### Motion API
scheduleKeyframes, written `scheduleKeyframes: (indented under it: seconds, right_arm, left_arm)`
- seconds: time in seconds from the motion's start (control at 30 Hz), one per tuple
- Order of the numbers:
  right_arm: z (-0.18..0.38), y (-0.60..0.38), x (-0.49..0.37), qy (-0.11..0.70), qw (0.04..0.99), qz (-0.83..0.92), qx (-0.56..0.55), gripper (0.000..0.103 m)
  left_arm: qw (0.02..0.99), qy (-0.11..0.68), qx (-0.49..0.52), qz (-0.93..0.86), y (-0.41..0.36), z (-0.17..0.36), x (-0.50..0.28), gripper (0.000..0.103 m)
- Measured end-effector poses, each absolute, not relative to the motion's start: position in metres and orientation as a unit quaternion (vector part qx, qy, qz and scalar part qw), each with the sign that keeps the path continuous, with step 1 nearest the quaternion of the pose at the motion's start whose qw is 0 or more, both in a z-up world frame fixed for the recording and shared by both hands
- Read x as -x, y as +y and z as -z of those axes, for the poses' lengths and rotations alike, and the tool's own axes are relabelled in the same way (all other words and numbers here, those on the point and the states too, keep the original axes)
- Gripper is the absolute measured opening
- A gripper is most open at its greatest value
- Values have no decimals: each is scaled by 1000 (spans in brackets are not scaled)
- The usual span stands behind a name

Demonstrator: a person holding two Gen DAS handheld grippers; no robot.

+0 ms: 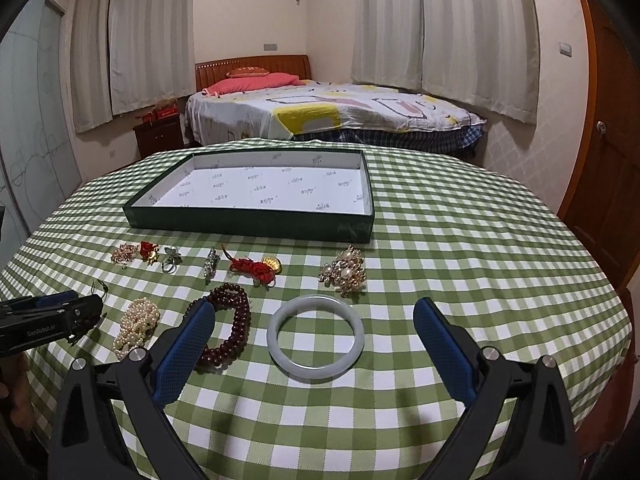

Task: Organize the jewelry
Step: 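Grasp the black pendant necklace with the left tool while the right tool grasps the jade bangle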

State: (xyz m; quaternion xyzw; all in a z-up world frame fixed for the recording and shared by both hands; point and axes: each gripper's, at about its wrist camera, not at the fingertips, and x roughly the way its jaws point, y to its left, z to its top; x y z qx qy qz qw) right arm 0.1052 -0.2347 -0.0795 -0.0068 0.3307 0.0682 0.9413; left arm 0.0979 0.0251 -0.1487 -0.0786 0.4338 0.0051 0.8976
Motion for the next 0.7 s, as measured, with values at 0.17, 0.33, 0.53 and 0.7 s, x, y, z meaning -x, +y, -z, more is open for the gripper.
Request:
scheduleKeyframes:
  seconds: [0.17,0.33,0.53,0.7]
  right_arm:
    - [81,-236,-108,336,939,-68,6,97]
    - [83,-236,-109,340,938,-69,3,97]
    - [88,-238,-112,348,935,-71,-3,97]
    - [94,-239,-118,360,930,-73,-8,97]
  left_arm:
    - [895,439,78,6,20,149,-96,56]
    - [899,435,55,0,15,151,-96,45]
    - [903,428,39,-2,14,151,-94,22]
    - [904,425,50,2,16,150,-95,18]
